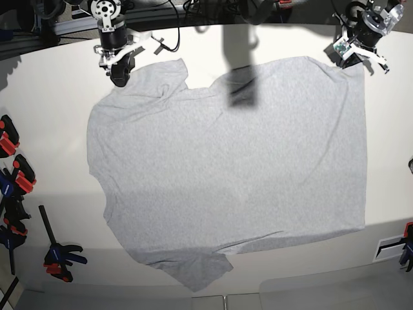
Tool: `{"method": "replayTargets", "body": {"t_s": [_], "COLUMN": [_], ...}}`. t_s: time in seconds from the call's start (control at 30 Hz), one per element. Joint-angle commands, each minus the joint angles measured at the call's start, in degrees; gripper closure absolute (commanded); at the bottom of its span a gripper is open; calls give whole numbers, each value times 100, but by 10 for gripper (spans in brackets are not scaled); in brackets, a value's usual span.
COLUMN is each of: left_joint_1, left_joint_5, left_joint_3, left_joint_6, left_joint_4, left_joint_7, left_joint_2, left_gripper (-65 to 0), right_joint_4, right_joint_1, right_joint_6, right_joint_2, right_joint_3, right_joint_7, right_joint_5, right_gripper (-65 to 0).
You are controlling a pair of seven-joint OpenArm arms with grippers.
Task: Fold the T-shirt properly
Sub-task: 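Lift and pull the shoulder edge with both grippers to smooth the shirt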
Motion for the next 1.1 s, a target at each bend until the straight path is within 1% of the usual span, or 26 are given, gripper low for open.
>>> {"method": "replayTargets", "body": {"t_s": [0.0, 0.03, 0.07, 0.23, 0.47, 0.6, 0.77, 0.9, 0.97, 1.07], "left_joint_1": [33, 33, 33, 33, 33, 33, 35, 35, 37, 55], "left_joint_5": [-7, -7, -7, -7, -7, -7, -7, -7, -9, -9], "left_joint_3": [-44, -44, -44, -44, -44, -44, -44, -44, -44, -44], "left_joint_6": [92, 92, 92, 92, 90, 92, 92, 92, 92, 92], "left_joint_4": [83, 83, 83, 83, 83, 83, 83, 83, 83, 87], "left_joint_7": [-63, -63, -61, -59, -63, -63, -61, -61, -48, -42], "left_joint_2": [-94, -94, -94, -96, -96, -96, -94, -94, -96, -94], "left_gripper": [0, 0, 0, 0, 0, 0, 0, 0, 0, 0], "right_joint_4": [-186, -144, -96, 295, 920, 979, 1250, 1637, 1803, 1996], "right_joint_1": [-162, -166, -177, -330, -905, -955, -1005, -1226, -1349, -1497], "right_joint_6": [1207, 1207, 1207, 1209, 1161, 1071, 1001, 809, 656, 498], "right_joint_2": [-72, -72, -70, 26, 356, 372, 374, 470, 610, 831], "right_joint_3": [-199, -201, -201, -201, -201, -197, -195, -195, -195, -186], "right_joint_7": [389, 356, 337, 273, 234, 122, 24, -114, -188, -479], "right_joint_5": [1209, 1209, 1209, 1211, 1211, 1233, 1462, 1445, 1445, 1419], "right_gripper": [-88, -30, 0, 0, 0, 0, 0, 0, 0, 0]}}
